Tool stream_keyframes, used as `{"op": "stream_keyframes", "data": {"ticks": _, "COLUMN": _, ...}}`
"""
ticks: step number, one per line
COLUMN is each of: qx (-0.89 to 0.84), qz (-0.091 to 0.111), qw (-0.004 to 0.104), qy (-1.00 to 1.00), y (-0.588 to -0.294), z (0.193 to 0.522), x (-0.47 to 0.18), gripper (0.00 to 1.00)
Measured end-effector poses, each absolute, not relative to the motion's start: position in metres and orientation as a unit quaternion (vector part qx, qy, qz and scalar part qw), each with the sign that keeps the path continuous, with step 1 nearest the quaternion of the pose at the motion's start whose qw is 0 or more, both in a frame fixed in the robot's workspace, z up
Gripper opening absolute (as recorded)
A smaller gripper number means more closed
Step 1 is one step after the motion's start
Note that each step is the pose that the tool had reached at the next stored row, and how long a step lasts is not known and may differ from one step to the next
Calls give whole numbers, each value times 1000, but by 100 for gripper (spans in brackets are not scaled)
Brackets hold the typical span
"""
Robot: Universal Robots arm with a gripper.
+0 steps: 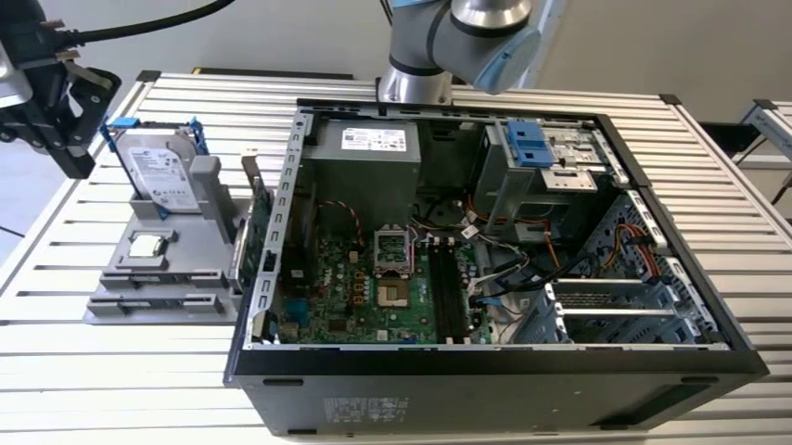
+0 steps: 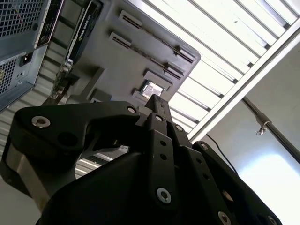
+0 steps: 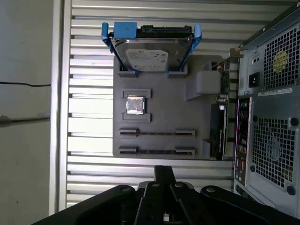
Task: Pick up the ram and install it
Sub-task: 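Reach for the ram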
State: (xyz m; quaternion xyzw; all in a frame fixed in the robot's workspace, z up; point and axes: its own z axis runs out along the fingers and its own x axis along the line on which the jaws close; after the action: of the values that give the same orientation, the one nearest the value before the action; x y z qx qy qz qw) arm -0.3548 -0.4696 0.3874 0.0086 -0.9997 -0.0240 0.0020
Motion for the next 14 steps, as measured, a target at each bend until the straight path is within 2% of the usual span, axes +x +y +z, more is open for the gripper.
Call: {"op": "stream_keyframes", "data": {"ticks": 14, "qx": 21, "qz": -24, "qw": 2, "qy": -999, "y": -470, "z": 387, "x": -355, "gripper": 0}}
